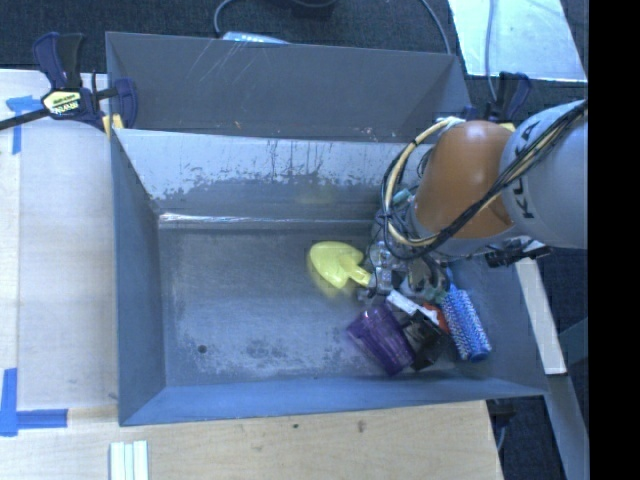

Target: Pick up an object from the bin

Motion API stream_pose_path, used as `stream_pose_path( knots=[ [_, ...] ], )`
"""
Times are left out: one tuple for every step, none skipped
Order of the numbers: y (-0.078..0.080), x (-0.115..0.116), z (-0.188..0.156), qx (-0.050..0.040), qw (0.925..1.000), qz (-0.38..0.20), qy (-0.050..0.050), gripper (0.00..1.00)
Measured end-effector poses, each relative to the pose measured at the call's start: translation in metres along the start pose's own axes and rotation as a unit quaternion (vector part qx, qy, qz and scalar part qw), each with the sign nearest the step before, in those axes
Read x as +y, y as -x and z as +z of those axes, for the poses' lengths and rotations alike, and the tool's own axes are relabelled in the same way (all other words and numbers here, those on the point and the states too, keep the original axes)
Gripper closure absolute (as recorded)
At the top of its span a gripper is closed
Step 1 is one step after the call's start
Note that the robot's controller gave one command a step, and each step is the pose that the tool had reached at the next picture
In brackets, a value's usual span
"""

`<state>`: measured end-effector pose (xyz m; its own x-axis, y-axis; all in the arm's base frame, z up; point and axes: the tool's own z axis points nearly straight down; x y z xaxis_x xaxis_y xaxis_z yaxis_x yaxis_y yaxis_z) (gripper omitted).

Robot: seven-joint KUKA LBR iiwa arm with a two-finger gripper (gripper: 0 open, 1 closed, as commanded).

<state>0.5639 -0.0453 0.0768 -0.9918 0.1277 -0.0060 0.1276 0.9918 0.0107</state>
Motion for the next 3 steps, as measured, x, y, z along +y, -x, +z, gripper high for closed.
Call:
stream_pose_path(
  knots=[
    [-0.002, 0.000, -0.010, 0.0038, 1.0000, 0.000, 0.000, 1.00],
    [-0.002, 0.000, -0.034, 0.0036, 1.0000, 0.000, -0.001, 1.00],
    [0.000, -0.001, -0.054, 0.0010, 1.0000, 0.000, -0.001, 1.00]
  ],
)
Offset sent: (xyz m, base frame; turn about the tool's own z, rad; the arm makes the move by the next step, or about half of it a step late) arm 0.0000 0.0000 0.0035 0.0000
